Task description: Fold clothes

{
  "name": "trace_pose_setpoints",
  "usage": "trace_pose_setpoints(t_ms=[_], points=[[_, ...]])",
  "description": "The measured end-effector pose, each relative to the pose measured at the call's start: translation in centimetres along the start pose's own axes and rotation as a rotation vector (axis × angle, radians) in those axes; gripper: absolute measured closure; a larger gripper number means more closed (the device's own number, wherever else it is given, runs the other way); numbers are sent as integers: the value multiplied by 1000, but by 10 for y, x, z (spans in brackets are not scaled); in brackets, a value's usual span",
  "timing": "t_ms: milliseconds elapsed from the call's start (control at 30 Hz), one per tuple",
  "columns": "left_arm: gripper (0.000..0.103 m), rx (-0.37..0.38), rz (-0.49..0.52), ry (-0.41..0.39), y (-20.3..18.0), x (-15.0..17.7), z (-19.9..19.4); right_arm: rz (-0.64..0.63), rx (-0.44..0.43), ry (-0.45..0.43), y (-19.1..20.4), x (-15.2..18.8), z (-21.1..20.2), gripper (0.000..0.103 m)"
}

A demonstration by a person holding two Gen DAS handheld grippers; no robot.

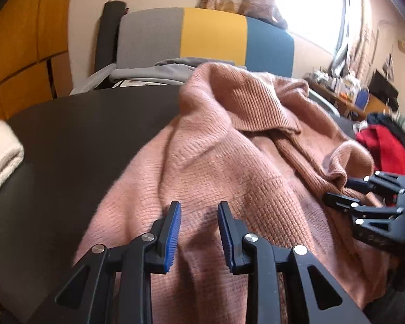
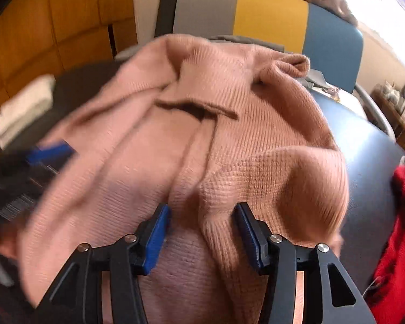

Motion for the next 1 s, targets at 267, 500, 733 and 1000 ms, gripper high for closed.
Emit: trace_pose_setpoints(t_ms=[267,500,733,1000], points=[[70,121,-74,52,4,6,-7,182,69,-16,-69,6,-7,84],[65,137,-105,178,-8,27,-3,159,83,-94,-63,10,0,77],[65,198,-30,334,-33,76,-14,188,29,-120,-64,13,-2,77],[97,341,-35,287,-44,64,-23,184,32,-127,-65,13,-2,76]])
Point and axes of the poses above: each gripper's, at about its wrist camera, not at the fingertips, and z roughly the way its jaws point, y to its left, x to its underside, the point moved 10 cm from there along z, roughly the way its jaws point, and after that the axes turned 15 degrees about y, right-handed, at the moved point
